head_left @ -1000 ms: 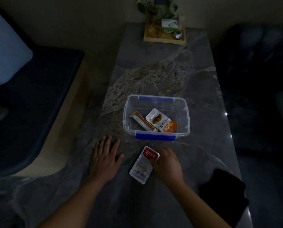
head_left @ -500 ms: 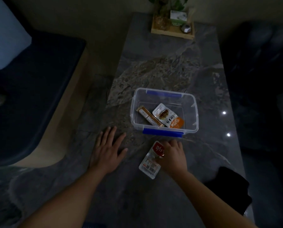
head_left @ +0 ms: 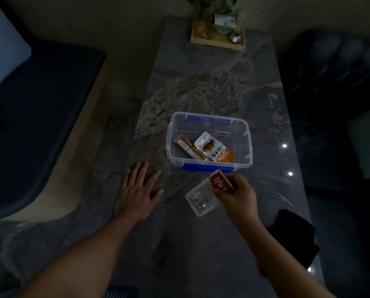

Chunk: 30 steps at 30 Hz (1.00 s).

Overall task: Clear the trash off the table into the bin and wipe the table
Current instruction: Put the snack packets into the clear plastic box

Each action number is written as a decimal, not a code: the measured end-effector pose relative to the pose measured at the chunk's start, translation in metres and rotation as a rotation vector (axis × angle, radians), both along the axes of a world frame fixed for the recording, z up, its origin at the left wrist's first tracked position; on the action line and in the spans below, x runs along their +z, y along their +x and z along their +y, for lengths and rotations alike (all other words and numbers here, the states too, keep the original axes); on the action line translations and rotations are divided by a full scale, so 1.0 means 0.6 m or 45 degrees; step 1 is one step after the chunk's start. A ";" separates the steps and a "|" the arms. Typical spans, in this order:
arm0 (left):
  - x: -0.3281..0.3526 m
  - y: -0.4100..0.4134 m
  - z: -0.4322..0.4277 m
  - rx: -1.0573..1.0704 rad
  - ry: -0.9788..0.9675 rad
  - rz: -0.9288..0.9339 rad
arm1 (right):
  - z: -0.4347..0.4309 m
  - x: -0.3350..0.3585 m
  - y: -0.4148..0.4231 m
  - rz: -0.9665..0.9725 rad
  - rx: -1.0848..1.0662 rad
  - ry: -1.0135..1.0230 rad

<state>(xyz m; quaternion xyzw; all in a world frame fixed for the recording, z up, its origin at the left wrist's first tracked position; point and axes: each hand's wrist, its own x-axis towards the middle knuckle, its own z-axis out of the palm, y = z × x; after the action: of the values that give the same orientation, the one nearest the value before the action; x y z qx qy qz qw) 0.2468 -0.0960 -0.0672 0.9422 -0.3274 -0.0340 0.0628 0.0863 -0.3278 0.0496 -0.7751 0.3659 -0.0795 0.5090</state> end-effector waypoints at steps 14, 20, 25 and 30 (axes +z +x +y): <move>-0.015 0.006 0.003 -0.006 -0.058 -0.017 | -0.104 0.082 0.191 -0.152 -0.451 0.370; -0.019 0.007 0.005 -0.029 -0.070 -0.032 | -0.109 0.059 0.208 -0.056 -0.340 0.200; -0.020 0.008 0.005 -0.026 -0.086 -0.040 | -0.108 0.046 0.184 0.143 -0.035 -0.307; -0.027 0.010 0.005 -0.005 -0.065 -0.025 | -0.098 0.051 0.131 0.062 -0.066 -0.318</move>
<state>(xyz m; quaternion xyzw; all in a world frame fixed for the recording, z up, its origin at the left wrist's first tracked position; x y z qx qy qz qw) 0.2527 -0.0930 -0.0831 0.9399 -0.3306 -0.0167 0.0835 0.1646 -0.3863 0.0805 -0.8244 0.3855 -0.1188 0.3971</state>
